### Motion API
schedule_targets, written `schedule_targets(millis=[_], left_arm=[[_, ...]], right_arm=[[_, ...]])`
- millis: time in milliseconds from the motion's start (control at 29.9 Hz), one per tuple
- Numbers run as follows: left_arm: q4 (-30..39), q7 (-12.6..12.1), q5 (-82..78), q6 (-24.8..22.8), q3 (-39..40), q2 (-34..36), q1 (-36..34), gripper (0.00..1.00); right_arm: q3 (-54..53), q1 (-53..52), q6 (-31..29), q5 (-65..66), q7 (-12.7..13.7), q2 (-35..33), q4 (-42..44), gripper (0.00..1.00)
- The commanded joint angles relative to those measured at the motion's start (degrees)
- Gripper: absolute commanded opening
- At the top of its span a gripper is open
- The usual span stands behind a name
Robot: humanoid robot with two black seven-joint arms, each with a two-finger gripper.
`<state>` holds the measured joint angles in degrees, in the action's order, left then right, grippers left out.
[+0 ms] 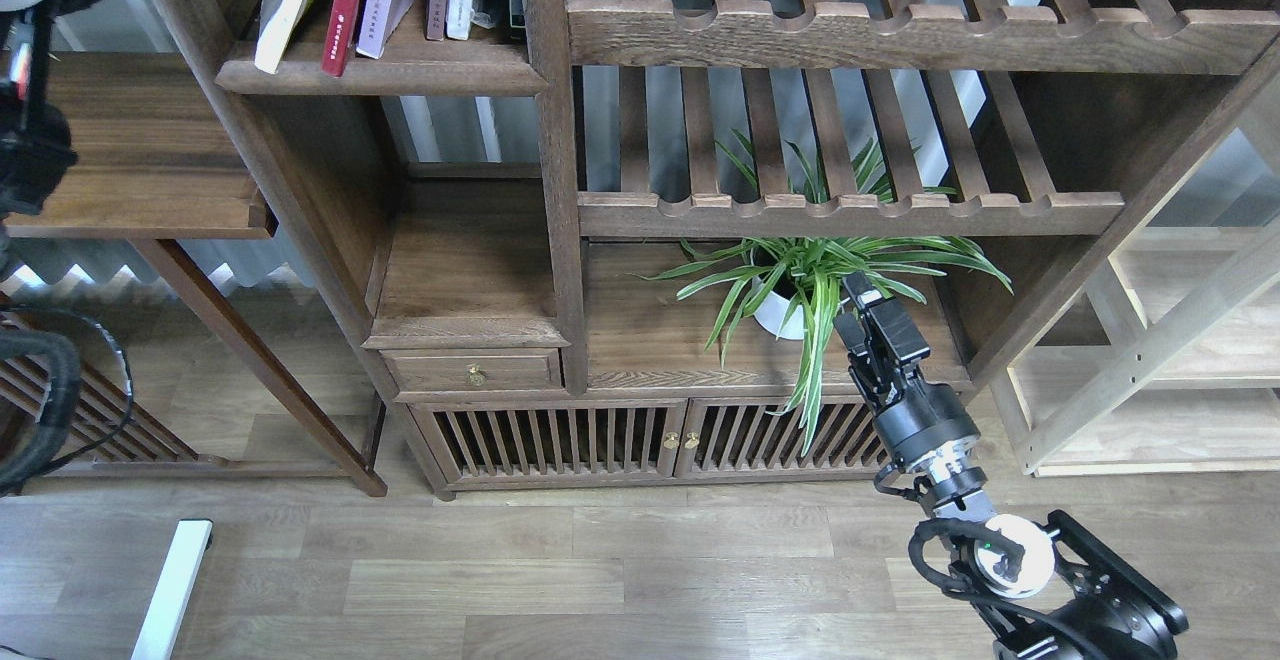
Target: Organize books on shelf
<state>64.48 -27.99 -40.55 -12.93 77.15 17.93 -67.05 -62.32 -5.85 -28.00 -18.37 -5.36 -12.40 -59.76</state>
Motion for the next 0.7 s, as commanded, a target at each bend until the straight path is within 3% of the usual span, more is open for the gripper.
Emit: schedule_targets(millis=[0,268,435,602,669], left_arm=[[4.7,0.0,2.0,0.0,0.2,3.0,2.0,0.62],[17.9,0.0,8.9,-0.6,2.5,9.3,11.1,0.67],[23.9,0.0,9.2,-0.9,5.7,9.4,15.4,0.85],[28.3,0.0,9.8,-1.6,7.8,8.7,21.1,0.95],[29.1,0.0,12.7,-4.2,7.9,8.3,23.6,0.96]], right_arm=[[0.0,-0.3,0.0,0.0,0.1,-0.2,0.0,0.95],[0.0,-0.6,0.0,0.0,0.3,-0.6,-0.3,0.95],[0.1,-0.4,0.0,0.0,0.5,-1.5,-1.2,0.95],[-0.1,-0.5,0.0,0.1,0.5,-1.7,-1.3,0.95],[-0.2,-0.5,0.0,0.1,0.5,-1.8,-1.3,0.97]])
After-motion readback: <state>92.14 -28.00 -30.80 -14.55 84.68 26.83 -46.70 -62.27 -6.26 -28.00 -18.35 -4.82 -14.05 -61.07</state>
